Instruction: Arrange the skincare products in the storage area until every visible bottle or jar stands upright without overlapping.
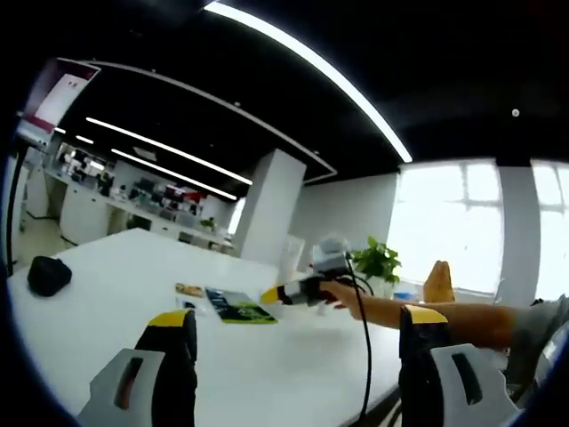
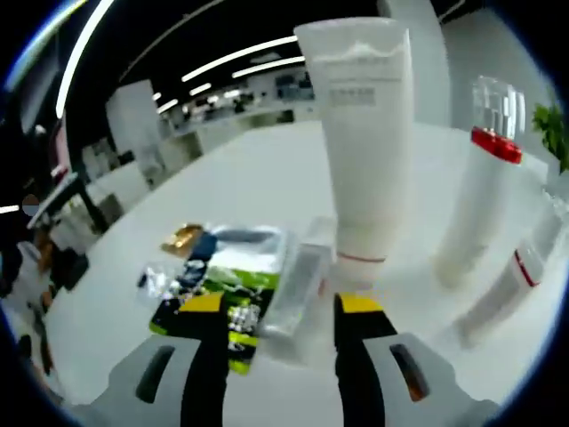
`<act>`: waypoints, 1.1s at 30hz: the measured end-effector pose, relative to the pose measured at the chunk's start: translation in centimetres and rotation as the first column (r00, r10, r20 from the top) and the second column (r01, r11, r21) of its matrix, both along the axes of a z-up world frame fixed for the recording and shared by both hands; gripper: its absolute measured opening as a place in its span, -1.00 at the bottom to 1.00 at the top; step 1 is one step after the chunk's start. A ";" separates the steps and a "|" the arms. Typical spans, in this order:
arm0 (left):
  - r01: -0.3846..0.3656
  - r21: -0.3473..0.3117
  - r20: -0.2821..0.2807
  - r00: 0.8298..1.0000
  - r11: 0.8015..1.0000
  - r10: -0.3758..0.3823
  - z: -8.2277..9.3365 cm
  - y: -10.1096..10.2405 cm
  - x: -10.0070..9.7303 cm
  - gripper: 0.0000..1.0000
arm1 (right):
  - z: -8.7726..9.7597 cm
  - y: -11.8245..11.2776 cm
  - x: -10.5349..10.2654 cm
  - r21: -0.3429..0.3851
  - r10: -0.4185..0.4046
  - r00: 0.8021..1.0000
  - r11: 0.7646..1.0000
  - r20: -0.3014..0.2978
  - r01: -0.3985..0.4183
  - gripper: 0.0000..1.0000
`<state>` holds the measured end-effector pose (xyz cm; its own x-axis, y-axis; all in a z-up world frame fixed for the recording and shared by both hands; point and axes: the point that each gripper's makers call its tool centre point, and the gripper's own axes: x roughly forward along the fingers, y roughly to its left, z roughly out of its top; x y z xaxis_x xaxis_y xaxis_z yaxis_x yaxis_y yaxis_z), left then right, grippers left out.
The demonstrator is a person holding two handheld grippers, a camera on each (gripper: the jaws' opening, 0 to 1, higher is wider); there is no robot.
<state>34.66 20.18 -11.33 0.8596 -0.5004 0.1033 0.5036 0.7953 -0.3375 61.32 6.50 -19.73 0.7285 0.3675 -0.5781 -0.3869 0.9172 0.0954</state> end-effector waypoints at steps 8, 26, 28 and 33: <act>-0.024 0.044 0.013 1.000 0.999 0.024 0.0 0.2 0.0 0.95 | -1.3 -0.4 0.6 -0.054 -0.055 0.998 0.997 -0.037 0.053 -0.44; -0.036 0.028 0.031 0.999 0.999 0.035 0.4 0.9 0.1 0.94 | -1.1 -0.5 -0.9 -0.126 -0.031 0.998 0.992 -0.059 0.024 -0.59; -0.034 0.025 0.027 0.999 0.999 0.033 0.3 0.8 0.2 0.94 | -0.8 0.0 -1.3 -0.124 -0.002 0.999 0.992 -0.051 -0.004 -0.59; -0.028 0.023 0.016 0.999 0.999 0.027 -0.1 0.7 0.5 0.94 | 0.4 0.5 -1.9 -0.139 0.049 0.999 0.989 0.009 -0.048 -0.59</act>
